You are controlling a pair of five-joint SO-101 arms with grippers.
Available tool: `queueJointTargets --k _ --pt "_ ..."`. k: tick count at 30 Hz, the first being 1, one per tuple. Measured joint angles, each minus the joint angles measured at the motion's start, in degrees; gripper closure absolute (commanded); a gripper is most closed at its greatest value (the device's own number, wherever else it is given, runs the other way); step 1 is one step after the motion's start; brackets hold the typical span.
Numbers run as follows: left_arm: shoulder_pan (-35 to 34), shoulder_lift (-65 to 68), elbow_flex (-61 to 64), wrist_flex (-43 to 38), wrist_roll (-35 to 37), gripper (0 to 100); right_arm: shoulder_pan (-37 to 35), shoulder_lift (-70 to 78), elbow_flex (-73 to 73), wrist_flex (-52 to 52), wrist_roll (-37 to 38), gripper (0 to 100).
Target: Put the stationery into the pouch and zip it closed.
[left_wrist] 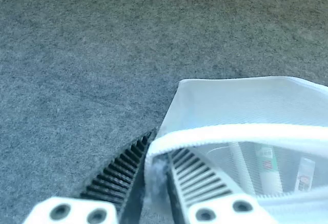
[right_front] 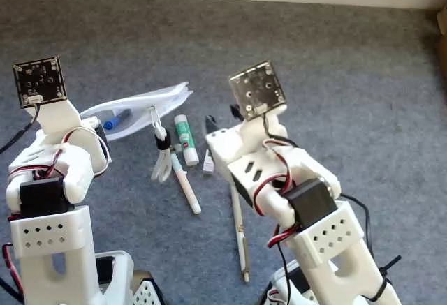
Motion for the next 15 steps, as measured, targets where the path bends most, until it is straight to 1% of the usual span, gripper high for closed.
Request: queueJointTargets --k 2,8,15 --pt "0.0 0.0 0.0 0.0 0.0 99 0.62 0.0 0.35 2.81 -1.32 84.0" --pt "0.0 0.0 0.0 0.0 0.0 99 1.05 0.0 10.02 3.52 -1.76 84.0" --pt "0.0 0.0 0.0 0.0 0.0 99 1.05 0.0 19.78 -3.43 -1.76 84.0"
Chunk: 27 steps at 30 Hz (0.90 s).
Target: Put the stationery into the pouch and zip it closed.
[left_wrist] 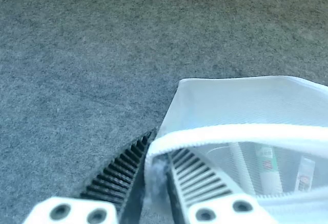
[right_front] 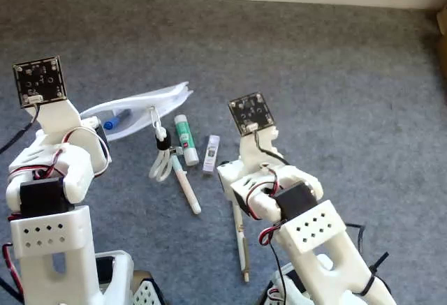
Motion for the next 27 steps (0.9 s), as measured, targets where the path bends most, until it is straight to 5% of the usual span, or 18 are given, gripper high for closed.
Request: queueJointTargets --k 27 --pt "0.0 0.0 0.0 0.0 0.0 99 -0.88 34.11 -1.32 -8.62 -0.35 84.0"
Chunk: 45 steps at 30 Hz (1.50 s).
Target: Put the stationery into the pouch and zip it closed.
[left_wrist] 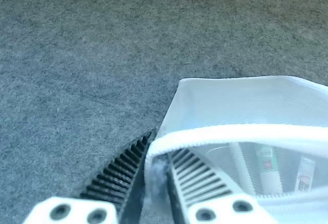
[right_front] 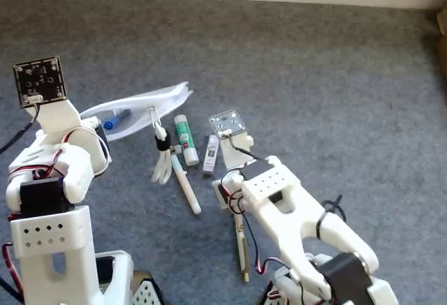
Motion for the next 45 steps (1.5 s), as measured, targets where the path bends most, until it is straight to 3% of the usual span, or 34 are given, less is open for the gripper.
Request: queueJointTargets --k 10,16,27,45 --pt "-0.09 0.0 0.0 0.0 0.0 99 -0.18 6.42 -3.43 -1.32 0.0 84.3" --pt "-0.09 0.0 0.0 0.0 0.0 99 0.0 7.91 -3.78 -1.32 0.0 93.3" --pt "-0.09 0.0 0.0 0.0 0.0 99 0.09 8.7 -4.31 -1.41 0.0 93.6" --pt "-0.09 0.0 0.0 0.0 0.0 99 -0.09 9.49 -7.12 4.4 2.81 99.4"
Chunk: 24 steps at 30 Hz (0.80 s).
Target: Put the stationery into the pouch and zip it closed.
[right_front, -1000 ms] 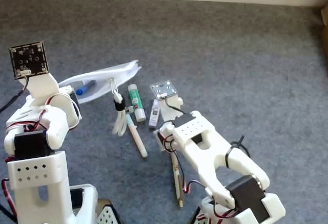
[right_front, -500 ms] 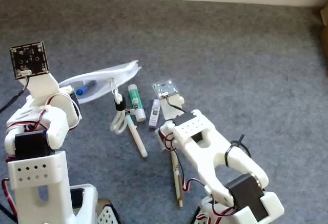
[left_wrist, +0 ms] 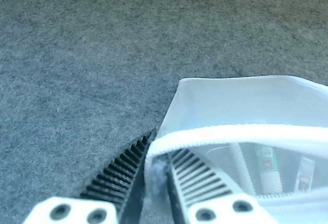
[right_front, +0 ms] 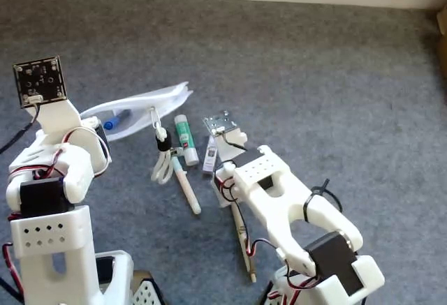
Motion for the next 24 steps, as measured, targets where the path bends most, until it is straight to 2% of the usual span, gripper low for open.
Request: queueJointTargets --k 10,24 --pt "0.0 0.0 0.0 0.0 0.0 99 -0.09 -1.67 0.09 0.44 0.18 99.4" --pt "0.0 0.0 0.0 0.0 0.0 99 -0.44 -27.16 8.09 0.62 0.18 99.4"
